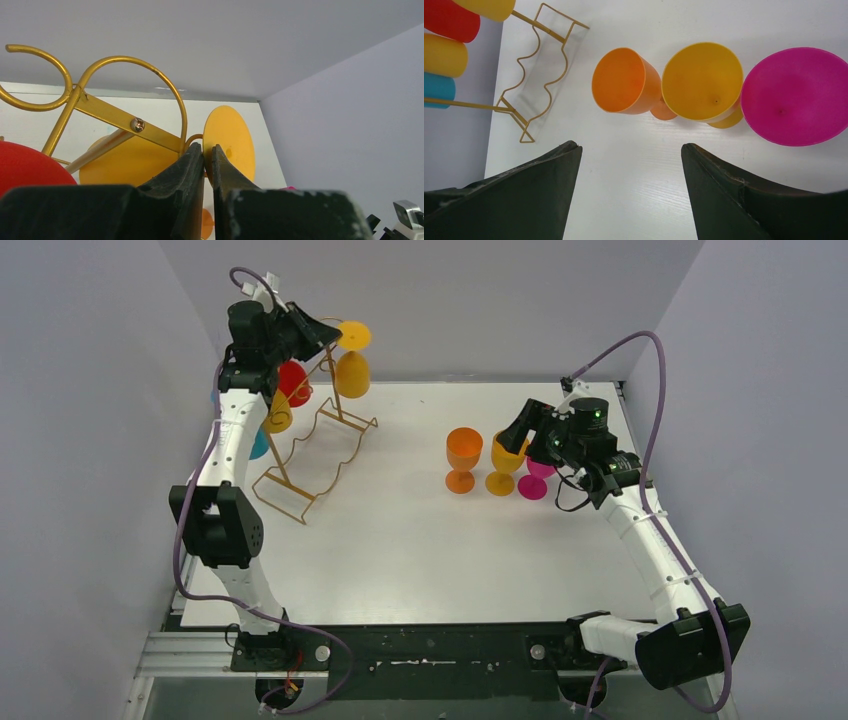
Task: Take the wine glass off the wine glass rack
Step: Pick up the wine glass from the wine rack.
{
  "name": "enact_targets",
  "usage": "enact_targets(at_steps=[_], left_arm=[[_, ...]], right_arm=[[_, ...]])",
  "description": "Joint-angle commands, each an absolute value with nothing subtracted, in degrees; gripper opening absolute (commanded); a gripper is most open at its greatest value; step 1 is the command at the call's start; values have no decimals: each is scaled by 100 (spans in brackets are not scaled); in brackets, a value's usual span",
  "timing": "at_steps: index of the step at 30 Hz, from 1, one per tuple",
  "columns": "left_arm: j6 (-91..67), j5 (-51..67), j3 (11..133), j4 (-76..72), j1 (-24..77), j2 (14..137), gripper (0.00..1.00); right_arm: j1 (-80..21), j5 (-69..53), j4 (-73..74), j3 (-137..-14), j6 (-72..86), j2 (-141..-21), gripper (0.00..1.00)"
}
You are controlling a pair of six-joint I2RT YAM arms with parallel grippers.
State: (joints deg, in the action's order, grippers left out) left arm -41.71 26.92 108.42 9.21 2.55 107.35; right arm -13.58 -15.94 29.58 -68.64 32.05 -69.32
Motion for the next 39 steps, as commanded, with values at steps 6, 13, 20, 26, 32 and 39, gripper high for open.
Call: enact_targets(at_steps=[6, 13, 20, 26, 32, 39], left_arm=[[-4254, 3290, 10818, 276, 255, 10358, 0], [-4339, 3416, 10743, -163, 264, 10417, 0], [-4140, 3635, 11131, 237, 419, 10696, 0], [-3886, 3586, 11318, 680, 446, 10748, 0], [-3834, 3525, 11766, 1122, 455, 10966, 0], [-4331, 3262, 11882, 918, 456, 11058, 0]], right_arm=[[-1381, -1669, 2706, -6879, 3252, -6937, 75], [-1380, -1686, 2692, -6857, 3308, -6892, 75], [-1384, -1674, 2714, -6854, 3327, -6826, 75], [-1383, -1686, 2725, -6847, 3367, -6809, 75], [-1388, -1705, 2719, -6834, 3392, -6795, 76], [-1389, -1705, 2733, -6846, 3412, -6769, 76]])
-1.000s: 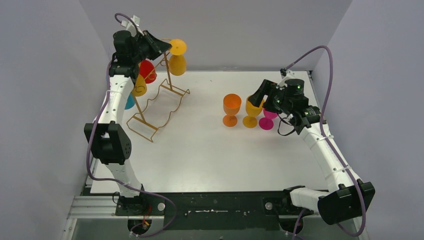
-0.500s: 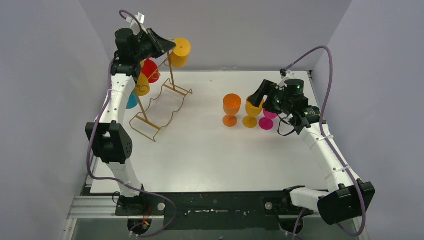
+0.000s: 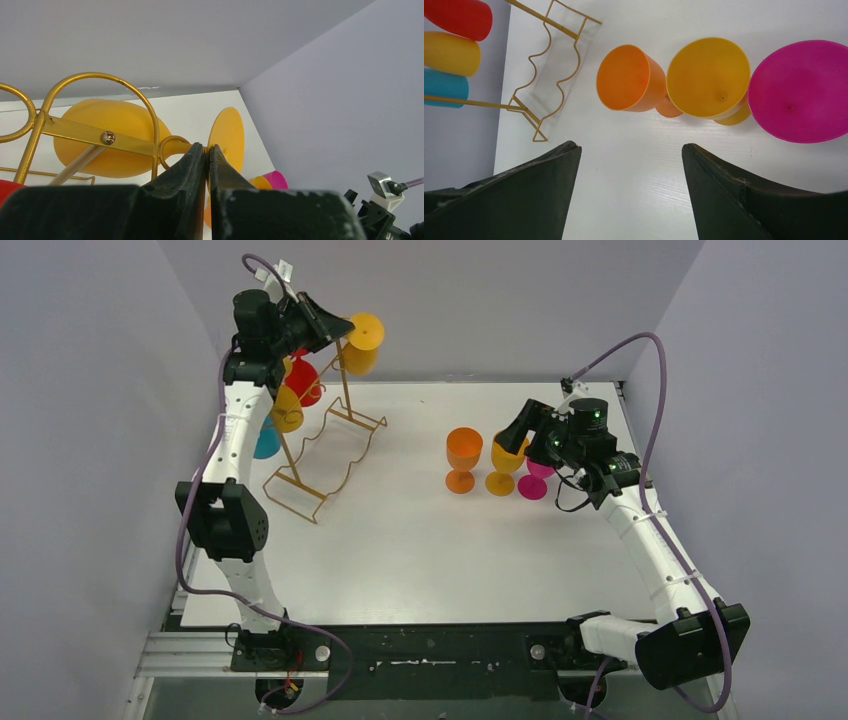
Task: Take the wine glass off the wine glass rack
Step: Pick up the wine glass from the wine rack.
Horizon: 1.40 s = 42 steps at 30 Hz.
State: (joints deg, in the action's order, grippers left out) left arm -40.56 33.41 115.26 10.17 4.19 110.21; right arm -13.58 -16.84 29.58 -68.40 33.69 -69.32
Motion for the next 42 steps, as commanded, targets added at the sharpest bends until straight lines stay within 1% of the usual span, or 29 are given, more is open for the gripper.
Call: enact_targets(at_steps=[1, 7, 16, 21, 25, 27, 31, 34, 38, 42], left_arm=[[-4398, 3273, 11884, 875, 457, 11070, 0], [-4591, 3325, 11849, 800, 447, 11171, 0], [-5069, 3684, 11660, 281, 431, 11320, 0], [-5011, 3556, 11547, 207, 439, 11226, 0], [-4757, 3534, 11932, 727, 469, 11439, 0], [-4761, 3359, 11943, 689, 499, 11443, 0], [-4854, 3431, 12269, 804, 545, 11624, 0], [-4941, 3482, 12145, 745, 623, 11613, 0], [-5238, 3634, 11786, 319, 664, 11499, 0], [-5286, 3735, 11761, 241, 664, 11502, 0]], right_arm=[[-1389, -1703, 2733, -6839, 3417, -6768, 76], [-1390, -1718, 2734, -6841, 3428, -6776, 76], [-1393, -1723, 2726, -6819, 3428, -6793, 76], [-1395, -1714, 2733, -6829, 3416, -6818, 76], [-1393, -1759, 2708, -6835, 3434, -6842, 77], [-1395, -1777, 2698, -6837, 3449, -6853, 76], [-1390, -1810, 2691, -6837, 3467, -6881, 77], [-1399, -1802, 2681, -6816, 3497, -6866, 77], [-1404, -1793, 2689, -6811, 3498, -6864, 77], [-1399, -1797, 2700, -6814, 3489, -6864, 77]])
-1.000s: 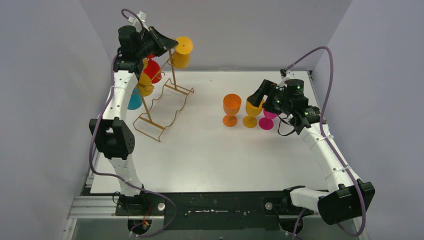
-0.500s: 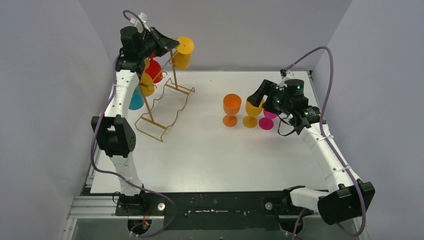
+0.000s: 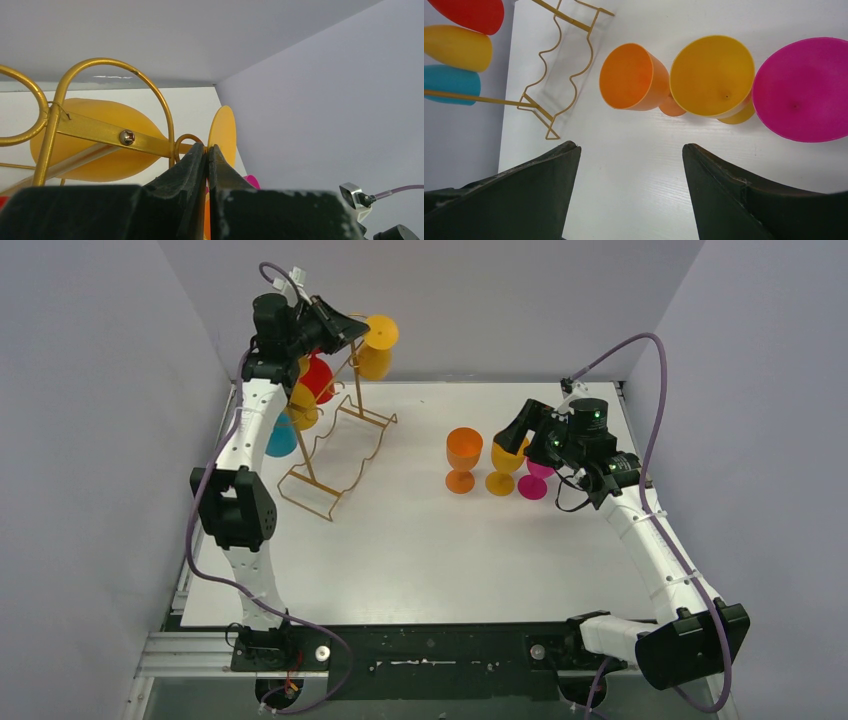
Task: Take the wine glass off the wine glass rack
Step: Pick up the wine glass from the wine rack.
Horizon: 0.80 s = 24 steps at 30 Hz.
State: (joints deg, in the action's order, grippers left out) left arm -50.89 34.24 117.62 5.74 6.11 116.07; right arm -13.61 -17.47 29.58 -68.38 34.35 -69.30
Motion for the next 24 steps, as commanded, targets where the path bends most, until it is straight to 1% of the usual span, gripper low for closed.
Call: enact_targets(at_steps=[1, 6, 12, 18, 21, 24], left_arm=[[-5311, 3789, 11791, 192, 663, 11523, 0], [-4908, 4258, 12520, 892, 702, 11851, 0], [-4748, 4853, 12891, 1170, 736, 12090, 0], [-4124, 4679, 13164, 2003, 870, 12281, 0], [-4118, 4555, 13107, 1982, 932, 12298, 0], [-4137, 4490, 13076, 1847, 969, 12228, 0]], right_arm=[[-1403, -1801, 2692, -6812, 3497, -6864, 77], [-1404, -1810, 2698, -6811, 3511, -6857, 77], [-1419, -1860, 2648, -6793, 3573, -6882, 77], [-1461, -1888, 2601, -6815, 3595, -6928, 77], [-1529, -2190, 2353, -6939, 3558, -7052, 77], [-1712, -2240, 2331, -7188, 3521, -7226, 77]])
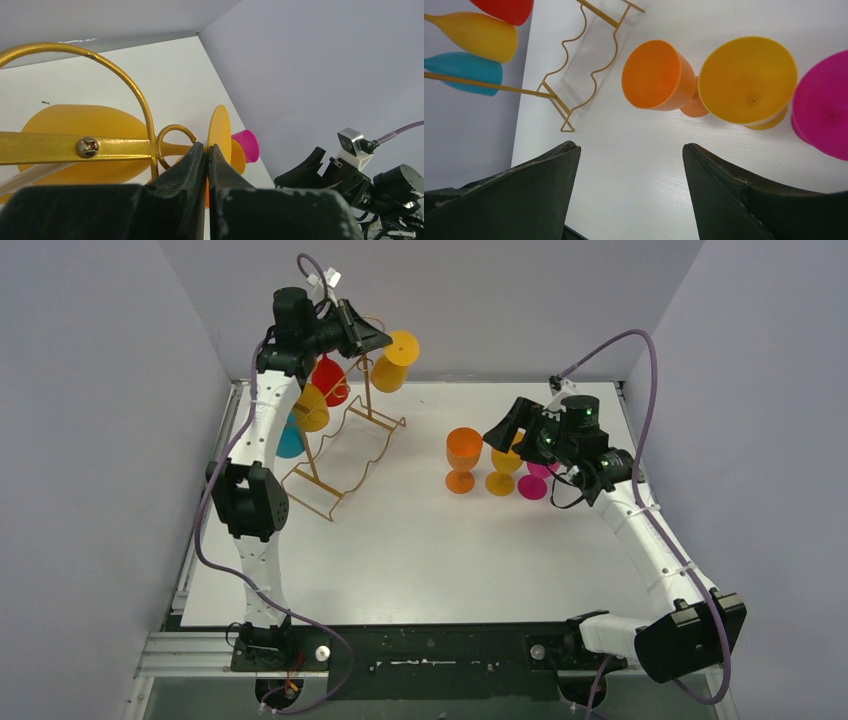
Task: Take the wine glass off the wine glass rack
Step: Pick up the wine glass from the wine rack.
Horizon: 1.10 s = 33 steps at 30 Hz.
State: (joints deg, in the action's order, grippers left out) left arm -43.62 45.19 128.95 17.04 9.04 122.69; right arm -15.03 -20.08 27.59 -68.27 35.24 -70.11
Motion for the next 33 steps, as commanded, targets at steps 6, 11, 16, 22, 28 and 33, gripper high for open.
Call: enact_targets(at_steps=[6, 11, 16, 22, 28, 33], left_arm=[[-4376, 4760, 13165, 1516, 1039, 12136, 0], [-4084, 4824, 13126, 1721, 1128, 12003, 0], [-3837, 4900, 13119, 1671, 1263, 11903, 0], [-3734, 4814, 13123, 1601, 1254, 11759, 0], [-3712, 5035, 13072, 1304, 1241, 11546, 0], [-3714, 5230, 12883, 1080, 1270, 11287, 0]], right_arm=[[-1895, -2180, 2174, -7077, 3659, -7281, 77], [-1910, -2120, 2170, -7029, 3648, -7236, 77], [-1909, -2117, 2110, -6990, 3654, -7190, 77], [-1907, -2135, 2144, -6941, 3674, -7193, 77], [-1911, -2094, 2123, -6877, 3691, -7154, 77], [-1909, -2087, 2128, -6870, 3694, -7150, 77]])
